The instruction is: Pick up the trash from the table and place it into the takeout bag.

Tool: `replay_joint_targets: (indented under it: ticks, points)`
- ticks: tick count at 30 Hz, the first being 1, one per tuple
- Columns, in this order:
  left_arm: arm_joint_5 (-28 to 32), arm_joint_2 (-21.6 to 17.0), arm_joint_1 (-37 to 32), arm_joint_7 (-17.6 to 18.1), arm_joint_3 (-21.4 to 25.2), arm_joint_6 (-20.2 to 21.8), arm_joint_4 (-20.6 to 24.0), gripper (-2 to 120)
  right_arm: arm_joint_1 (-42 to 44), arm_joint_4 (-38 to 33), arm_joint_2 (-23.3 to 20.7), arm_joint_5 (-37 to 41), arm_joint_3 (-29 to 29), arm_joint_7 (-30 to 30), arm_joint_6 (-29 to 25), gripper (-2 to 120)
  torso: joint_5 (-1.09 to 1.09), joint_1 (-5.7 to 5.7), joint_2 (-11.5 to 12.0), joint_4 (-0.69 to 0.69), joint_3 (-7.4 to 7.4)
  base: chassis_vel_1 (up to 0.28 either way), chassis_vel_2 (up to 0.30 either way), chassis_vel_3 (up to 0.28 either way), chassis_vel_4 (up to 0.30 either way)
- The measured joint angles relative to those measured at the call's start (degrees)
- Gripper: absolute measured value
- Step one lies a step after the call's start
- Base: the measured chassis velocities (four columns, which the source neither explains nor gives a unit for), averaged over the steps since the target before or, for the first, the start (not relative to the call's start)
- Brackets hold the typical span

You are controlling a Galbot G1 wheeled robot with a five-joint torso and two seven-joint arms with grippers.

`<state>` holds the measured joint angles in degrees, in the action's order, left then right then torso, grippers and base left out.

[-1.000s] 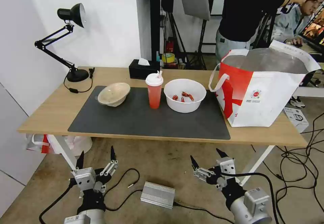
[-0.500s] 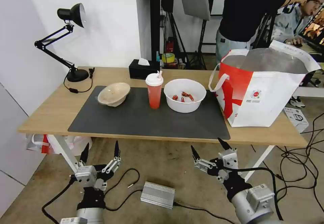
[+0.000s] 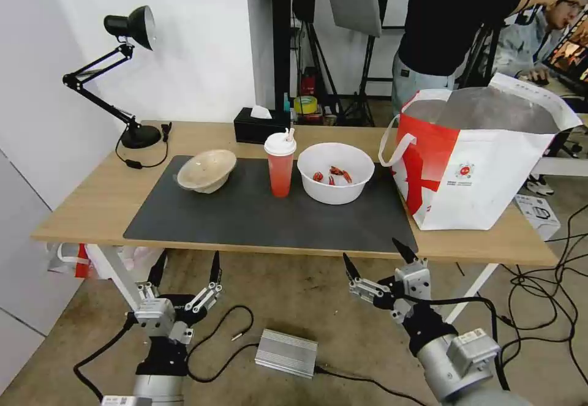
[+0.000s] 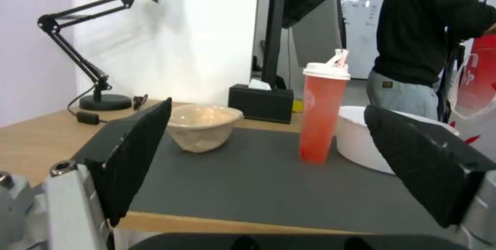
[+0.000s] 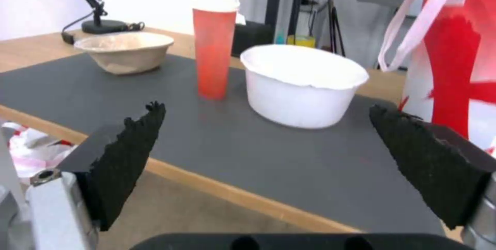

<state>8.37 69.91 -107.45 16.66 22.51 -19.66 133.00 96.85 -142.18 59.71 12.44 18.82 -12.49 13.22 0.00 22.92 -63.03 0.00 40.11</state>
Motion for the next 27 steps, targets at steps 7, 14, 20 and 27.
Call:
replay_joint_targets:
  ticks: [7, 14, 20, 27]
  points:
    - [0.9, 0.2, -0.1, -0.2, 0.3, -0.2, 0.2, 100, -5.9, 0.9, -6.4, 3.7, 0.3, 0.7, -1.3, 100, 0.02, 0.0, 0.0, 0.01, 0.0, 0.0, 0.0, 0.0, 0.0]
    - [0.9, 0.4, 0.1, -0.2, 0.9, -0.5, 0.3, 100, -12.9, 2.9, -15.0, 9.5, -0.7, -0.5, -6.2, 100, 0.01, 0.0, 0.0, 0.01, 0.0, 0.0, 0.0, 0.0, 0.0]
    - [0.9, 0.3, 0.4, -0.2, 1.5, -0.7, 0.0, 100, -19.0, 4.2, -22.6, 15.8, -0.8, -0.8, -11.4, 100, 0.01, 0.0, 0.0, 0.01, 0.0, 0.0, 0.0, 0.0, 0.0]
    - [0.9, 0.2, 1.0, -0.1, 1.6, -1.0, -0.5, 100, -27.7, 5.8, -29.9, 24.9, -2.4, -0.5, -12.1, 100, 0.01, 0.0, 0.0, 0.0, 0.0, 0.0, 0.0, 0.0, 0.0]
